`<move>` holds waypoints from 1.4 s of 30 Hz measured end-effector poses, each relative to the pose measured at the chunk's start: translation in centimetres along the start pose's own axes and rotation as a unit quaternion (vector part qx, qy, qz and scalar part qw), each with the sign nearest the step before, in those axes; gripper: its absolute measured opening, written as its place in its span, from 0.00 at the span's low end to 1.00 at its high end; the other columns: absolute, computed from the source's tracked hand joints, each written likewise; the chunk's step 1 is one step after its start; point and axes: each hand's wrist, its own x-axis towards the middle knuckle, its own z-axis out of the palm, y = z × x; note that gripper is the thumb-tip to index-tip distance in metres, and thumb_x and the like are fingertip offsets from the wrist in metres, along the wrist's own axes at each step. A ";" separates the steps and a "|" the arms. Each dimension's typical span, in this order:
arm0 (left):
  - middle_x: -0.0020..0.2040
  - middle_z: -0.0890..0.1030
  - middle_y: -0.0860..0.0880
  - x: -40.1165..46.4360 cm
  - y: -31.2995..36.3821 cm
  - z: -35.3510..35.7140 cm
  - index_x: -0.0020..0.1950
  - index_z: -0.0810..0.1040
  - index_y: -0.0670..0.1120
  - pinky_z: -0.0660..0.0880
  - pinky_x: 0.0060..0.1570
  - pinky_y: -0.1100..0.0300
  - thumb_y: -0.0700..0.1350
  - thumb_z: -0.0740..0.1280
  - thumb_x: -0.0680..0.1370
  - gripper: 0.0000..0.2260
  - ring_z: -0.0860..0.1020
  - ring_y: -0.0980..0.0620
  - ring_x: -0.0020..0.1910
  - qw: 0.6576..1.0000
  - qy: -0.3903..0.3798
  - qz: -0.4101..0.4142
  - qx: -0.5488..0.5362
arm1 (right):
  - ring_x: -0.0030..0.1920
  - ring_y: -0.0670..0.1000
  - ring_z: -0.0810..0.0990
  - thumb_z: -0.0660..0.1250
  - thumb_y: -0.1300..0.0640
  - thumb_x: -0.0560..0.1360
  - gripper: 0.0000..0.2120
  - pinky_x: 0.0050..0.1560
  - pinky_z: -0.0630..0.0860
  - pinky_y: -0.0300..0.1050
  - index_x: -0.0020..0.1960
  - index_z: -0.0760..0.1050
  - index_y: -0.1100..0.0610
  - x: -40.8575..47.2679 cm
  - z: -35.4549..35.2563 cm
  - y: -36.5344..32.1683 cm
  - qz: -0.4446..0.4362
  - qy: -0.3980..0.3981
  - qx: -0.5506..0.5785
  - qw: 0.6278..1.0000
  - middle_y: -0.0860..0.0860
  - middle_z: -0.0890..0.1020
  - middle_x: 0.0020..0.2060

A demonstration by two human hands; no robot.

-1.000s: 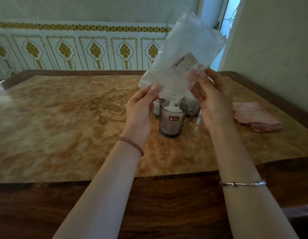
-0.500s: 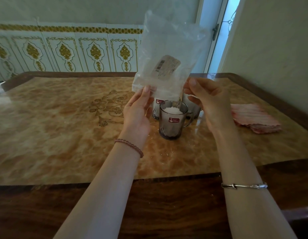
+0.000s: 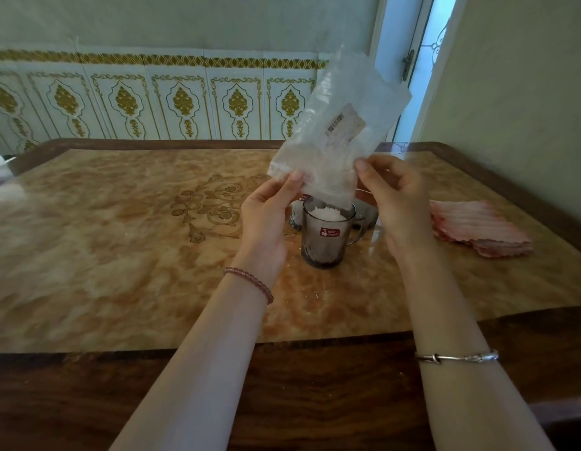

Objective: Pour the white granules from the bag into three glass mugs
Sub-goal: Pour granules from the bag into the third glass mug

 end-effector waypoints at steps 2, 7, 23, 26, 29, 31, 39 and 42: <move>0.43 0.85 0.53 0.1 0.0 -0.2 0.47 0.83 0.46 0.71 0.58 0.58 0.43 0.73 0.71 0.06 0.79 0.57 0.44 1.000 -0.001 0.010 -0.006 | 0.44 0.46 0.85 0.70 0.60 0.76 0.03 0.44 0.79 0.37 0.50 0.80 0.56 0.1 -0.2 -0.1 0.001 0.019 0.013 1.000 0.47 0.86 0.41; 0.43 0.85 0.53 0.1 -0.2 -0.4 0.43 0.84 0.48 0.70 0.62 0.55 0.45 0.73 0.72 0.02 0.81 0.57 0.46 0.998 0.008 0.032 0.050 | 0.43 0.44 0.85 0.69 0.62 0.76 0.03 0.43 0.79 0.35 0.48 0.80 0.57 -0.1 -0.1 0.1 0.010 0.009 0.007 1.000 0.46 0.85 0.40; 0.44 0.85 0.48 -1.0 2.9 3.4 0.46 0.83 0.47 0.78 0.51 0.59 0.42 0.74 0.72 0.04 0.82 0.53 0.45 0.984 0.022 0.072 0.163 | 0.50 0.42 0.80 0.67 0.68 0.75 0.19 0.51 0.80 0.41 0.59 0.75 0.48 -0.2 -2.5 -2.1 -0.048 -0.004 -0.188 0.981 0.46 0.81 0.52; 0.42 0.84 0.47 -2.1 3.9 4.6 0.47 0.83 0.43 0.79 0.48 0.58 0.41 0.73 0.73 0.05 0.81 0.52 0.41 0.985 0.000 0.051 0.167 | 0.49 0.43 0.77 0.67 0.70 0.73 0.19 0.52 0.77 0.40 0.52 0.79 0.46 -0.5 -3.0 -3.2 -0.061 -0.007 -0.241 0.969 0.46 0.80 0.53; 0.44 0.85 0.43 -2.1 4.7 5.2 0.49 0.83 0.39 0.79 0.47 0.58 0.45 0.73 0.73 0.10 0.82 0.49 0.43 0.985 -0.002 0.031 0.167 | 0.46 0.44 0.76 0.70 0.63 0.74 0.12 0.48 0.72 0.37 0.51 0.81 0.47 -0.2 -3.0 -3.9 -0.062 -0.006 -0.272 0.960 0.47 0.79 0.50; 0.44 0.86 0.44 -2.5 5.2 5.4 0.50 0.82 0.40 0.79 0.48 0.59 0.51 0.73 0.72 0.14 0.82 0.50 0.44 0.987 -0.025 0.020 0.159 | 0.42 0.43 0.73 0.71 0.56 0.75 0.07 0.45 0.69 0.37 0.53 0.82 0.53 -0.3 -3.2 -5.0 -0.052 0.007 -0.267 0.962 0.48 0.78 0.46; 0.55 0.81 0.47 -2.8 5.8 5.9 0.60 0.75 0.43 0.76 0.56 0.54 0.50 0.74 0.71 0.21 0.80 0.50 0.53 0.958 -0.026 0.054 0.280 | 0.49 0.45 0.77 0.69 0.52 0.77 0.15 0.49 0.73 0.36 0.60 0.79 0.59 0.1 -5.0 -9.1 0.020 -0.002 -0.196 0.980 0.47 0.80 0.49; 0.57 0.80 0.48 -2.6 6.0 6.3 0.63 0.73 0.44 0.75 0.54 0.55 0.50 0.74 0.71 0.24 0.79 0.50 0.55 0.951 -0.067 0.045 0.298 | 0.46 0.41 0.78 0.69 0.53 0.77 0.12 0.42 0.72 0.29 0.57 0.81 0.57 0.5 -5.6 -9.9 0.025 -0.019 -0.173 0.984 0.47 0.82 0.48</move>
